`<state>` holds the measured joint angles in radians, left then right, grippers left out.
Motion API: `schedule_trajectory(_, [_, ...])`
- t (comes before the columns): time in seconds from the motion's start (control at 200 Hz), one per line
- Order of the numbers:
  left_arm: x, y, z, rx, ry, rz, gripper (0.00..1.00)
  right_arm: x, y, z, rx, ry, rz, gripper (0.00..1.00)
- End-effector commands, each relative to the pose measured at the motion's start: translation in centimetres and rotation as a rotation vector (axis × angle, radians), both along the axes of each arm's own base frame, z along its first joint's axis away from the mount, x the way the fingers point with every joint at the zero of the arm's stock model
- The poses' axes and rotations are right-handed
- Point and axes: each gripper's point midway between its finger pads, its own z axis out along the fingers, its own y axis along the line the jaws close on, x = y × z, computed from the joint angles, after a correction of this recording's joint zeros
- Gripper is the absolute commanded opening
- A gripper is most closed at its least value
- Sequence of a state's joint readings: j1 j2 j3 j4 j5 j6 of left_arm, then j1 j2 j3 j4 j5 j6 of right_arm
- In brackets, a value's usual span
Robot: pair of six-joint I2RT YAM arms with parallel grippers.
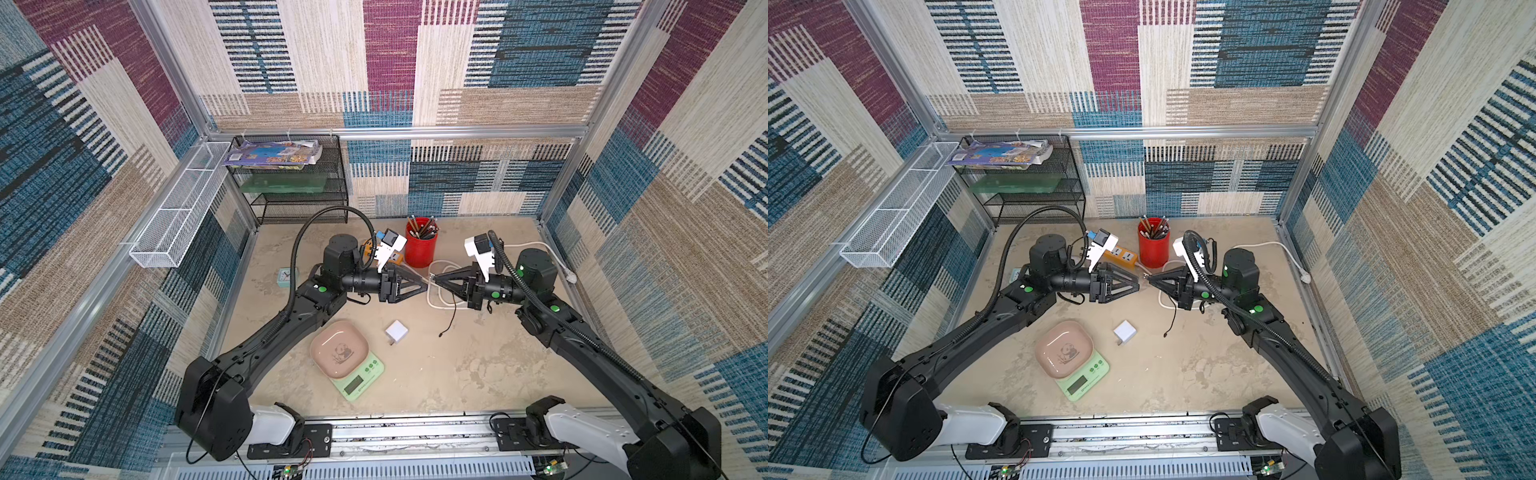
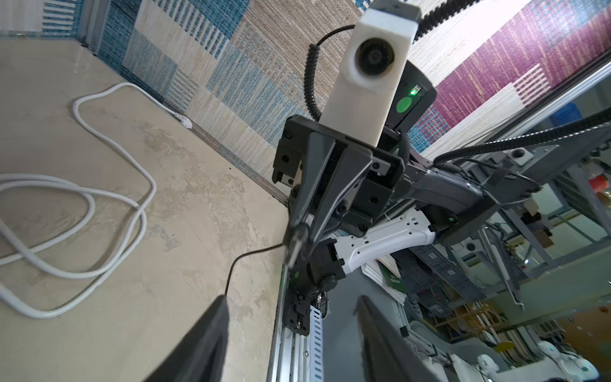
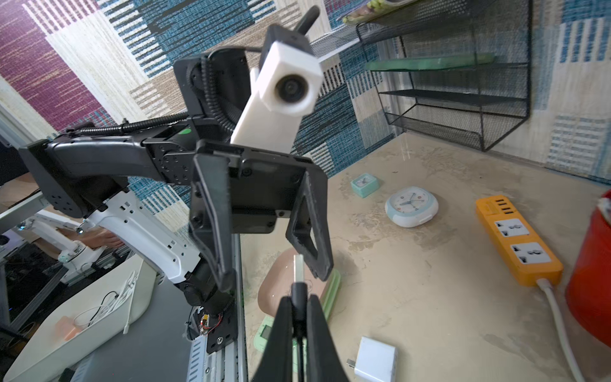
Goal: Charge the electronic scale
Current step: Pick up the charging cable from the center of the board, then pick up the plug from the center of the board.
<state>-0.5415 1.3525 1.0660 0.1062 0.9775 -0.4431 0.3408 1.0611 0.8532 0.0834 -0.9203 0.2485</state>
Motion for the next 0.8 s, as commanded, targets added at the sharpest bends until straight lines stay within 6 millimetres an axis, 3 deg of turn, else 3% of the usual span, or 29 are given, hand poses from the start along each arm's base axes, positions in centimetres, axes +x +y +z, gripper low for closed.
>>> schedule_trajectory(0.0, [1.8,1.3,-3.2,0.126,-0.059,0.159,0.77,1.4,-1.7,-0.5,-0.013,0.031,-0.089,0.0])
schedule_trajectory(0.18, [2.9,3.7,-11.3,0.419,-0.014,0.321,0.79,4.8,-5.8,-2.6,-0.036,0.237,-0.291,0.0])
schedule_trajectory(0.365, [1.7,5.9,-18.4,0.758,0.004,0.362,0.8,5.4,-7.9,-5.5,-0.084,0.419,-0.373,0.0])
schedule_trajectory(0.596, [0.2,6.0,-23.0,1.016,0.003,0.252,0.83,4.4,-7.8,-6.8,-0.108,0.494,-0.355,0.0])
schedule_trajectory(0.796, [0.2,5.0,-25.1,1.138,-0.034,0.191,0.86,4.0,-7.8,-6.9,-0.115,0.512,-0.348,0.0])
